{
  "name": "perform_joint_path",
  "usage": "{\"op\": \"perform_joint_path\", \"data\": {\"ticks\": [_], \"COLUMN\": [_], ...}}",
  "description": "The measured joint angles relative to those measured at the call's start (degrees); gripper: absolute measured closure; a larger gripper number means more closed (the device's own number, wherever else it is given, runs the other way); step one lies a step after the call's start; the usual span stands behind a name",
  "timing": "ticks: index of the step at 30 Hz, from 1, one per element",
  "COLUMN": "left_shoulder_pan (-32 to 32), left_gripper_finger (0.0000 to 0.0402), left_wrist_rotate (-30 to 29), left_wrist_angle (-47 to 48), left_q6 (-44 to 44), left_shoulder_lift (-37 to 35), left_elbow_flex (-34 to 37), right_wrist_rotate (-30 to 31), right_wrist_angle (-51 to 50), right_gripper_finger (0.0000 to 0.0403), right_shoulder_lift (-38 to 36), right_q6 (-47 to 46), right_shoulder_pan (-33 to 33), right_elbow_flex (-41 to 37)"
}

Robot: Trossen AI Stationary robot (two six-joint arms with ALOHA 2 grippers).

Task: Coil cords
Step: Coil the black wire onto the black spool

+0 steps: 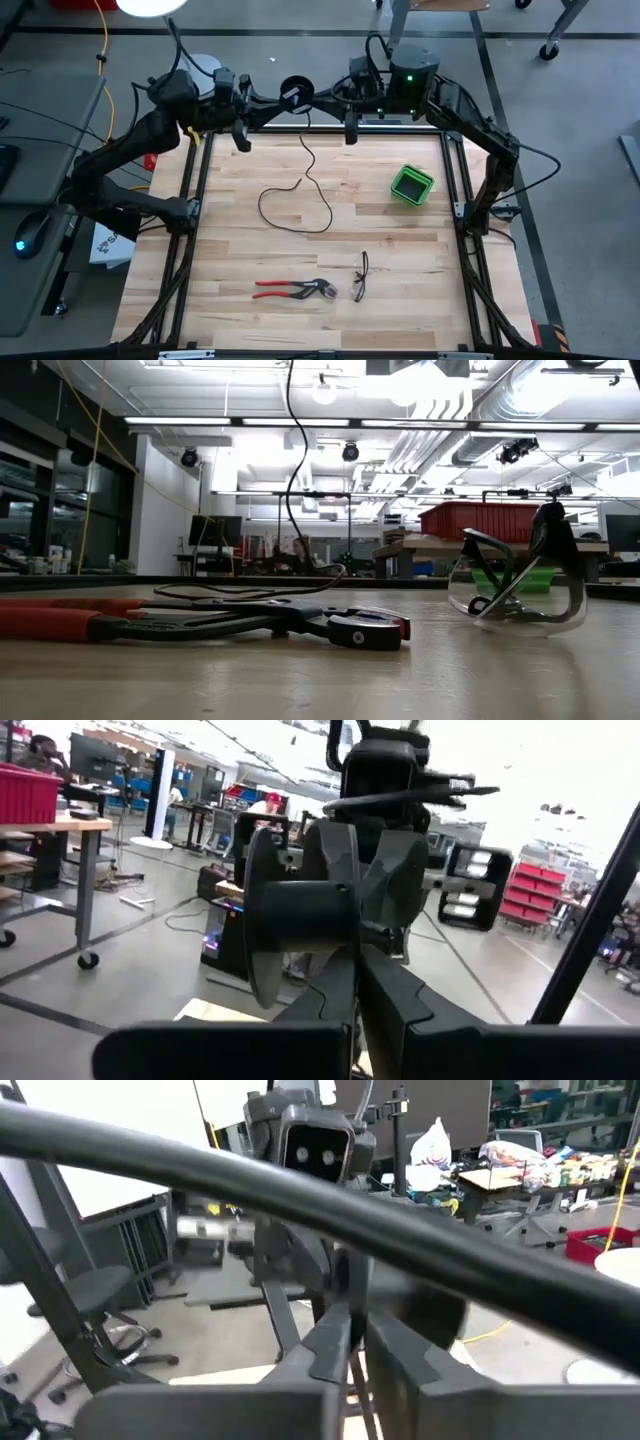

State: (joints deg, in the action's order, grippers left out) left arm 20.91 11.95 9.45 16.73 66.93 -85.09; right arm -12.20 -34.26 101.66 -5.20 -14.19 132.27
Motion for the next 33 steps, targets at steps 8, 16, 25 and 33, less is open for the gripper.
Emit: {"op": "perform_joint_path", "data": {"ticks": [8, 16, 25, 33], "left_shoulder_pan": [4.78, 6.85, 6.84, 6.84], "left_gripper_finger": [0.0401, 0.0401, 0.0401, 0.0402], "left_wrist_rotate": [4.18, 5.5, 1.9, -2.16], "left_wrist_angle": [0.14, -3.24, -3.71, -5.63], "left_q6": [17.23, 38.62, 41.25, 41.22], "left_shoulder_lift": [-3.01, -3.0, -3.03, -2.95], "left_elbow_flex": [-3.22, -4.82, -4.82, -4.79], "right_wrist_rotate": [6.33, 2.04, 3.86, 9.37], "right_wrist_angle": [-5.67, -2.04, 8.99, 9.25], "right_gripper_finger": [0.0242, 0.022, 0.0231, 0.0283], "right_shoulder_lift": [-1.91, 3.48, 6.43, 6.86], "right_q6": [5.91, 10.37, 11.68, 9.76], "right_shoulder_pan": [-0.48, 1.98, 3.71, 3.76], "right_elbow_flex": [0.09, -0.01, 0.07, 0.04]}}
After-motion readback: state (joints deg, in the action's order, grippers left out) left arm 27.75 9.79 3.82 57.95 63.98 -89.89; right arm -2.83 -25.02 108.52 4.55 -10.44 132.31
